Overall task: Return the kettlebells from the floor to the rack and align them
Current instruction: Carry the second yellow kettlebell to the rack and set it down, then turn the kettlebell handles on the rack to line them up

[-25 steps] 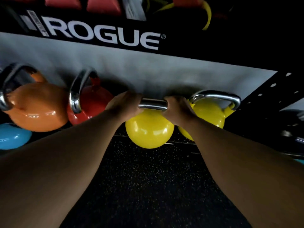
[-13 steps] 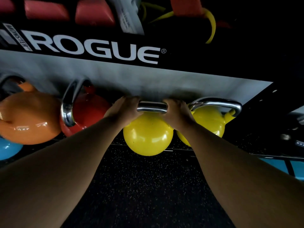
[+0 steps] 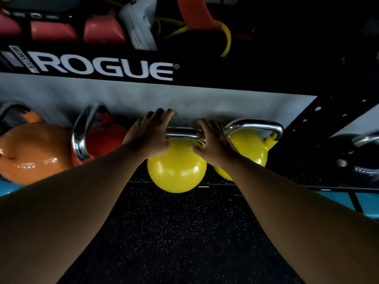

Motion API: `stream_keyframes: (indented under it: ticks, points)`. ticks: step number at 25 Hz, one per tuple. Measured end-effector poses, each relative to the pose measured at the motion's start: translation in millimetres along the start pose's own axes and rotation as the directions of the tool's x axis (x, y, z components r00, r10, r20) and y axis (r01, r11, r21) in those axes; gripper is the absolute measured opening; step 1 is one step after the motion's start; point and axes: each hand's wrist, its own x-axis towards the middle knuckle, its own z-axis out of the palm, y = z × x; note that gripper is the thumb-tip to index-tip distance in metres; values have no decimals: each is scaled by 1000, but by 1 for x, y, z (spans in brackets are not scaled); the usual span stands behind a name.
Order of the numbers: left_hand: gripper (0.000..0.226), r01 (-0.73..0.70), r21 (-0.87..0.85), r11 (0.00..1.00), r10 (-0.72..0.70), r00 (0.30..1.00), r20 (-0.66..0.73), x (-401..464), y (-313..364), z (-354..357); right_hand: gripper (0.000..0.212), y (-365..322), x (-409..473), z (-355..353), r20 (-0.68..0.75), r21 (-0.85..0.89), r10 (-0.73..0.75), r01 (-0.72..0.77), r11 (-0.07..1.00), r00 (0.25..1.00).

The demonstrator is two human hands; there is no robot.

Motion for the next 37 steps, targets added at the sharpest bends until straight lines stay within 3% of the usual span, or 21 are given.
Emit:
stream_keyframes:
  ticks: [3, 6, 9, 13, 21, 28, 32, 37]
  points:
    - [77, -118, 145, 982, 120, 993, -10, -6, 32, -4, 53, 19, -29, -19, -44, 11, -54, 55, 998, 998]
    - [70, -179, 275, 945, 180, 983, 23, -10, 84, -2, 46, 54, -67, -50, -40, -49, -22, 20, 999, 999]
    - [64, -231, 292, 928, 220, 973, 70, -13, 139, 6, 38, 94, -108, -84, -32, -139, 20, -24, 990, 999]
    - [53, -331, 311, 891, 286, 941, 182, -8, 232, 22, 29, 160, -173, -143, -46, -134, 97, -102, 986, 994]
    - [36, -349, 172, 921, 298, 916, 268, 31, 407, 58, 18, 292, -275, -247, -96, -211, 240, -255, 944, 966]
    - [31, -401, 11, 916, 383, 883, 270, 108, 483, 108, 24, 401, -266, -273, -95, -306, 406, -414, 857, 909]
    - [47, -279, 32, 960, 270, 947, 175, 162, 512, 135, 40, 453, -228, -292, -141, -262, 483, -503, 824, 864]
    - [55, -144, -157, 977, 156, 986, 66, 198, 553, 161, 60, 490, -184, -293, -131, -178, 453, -470, 864, 882]
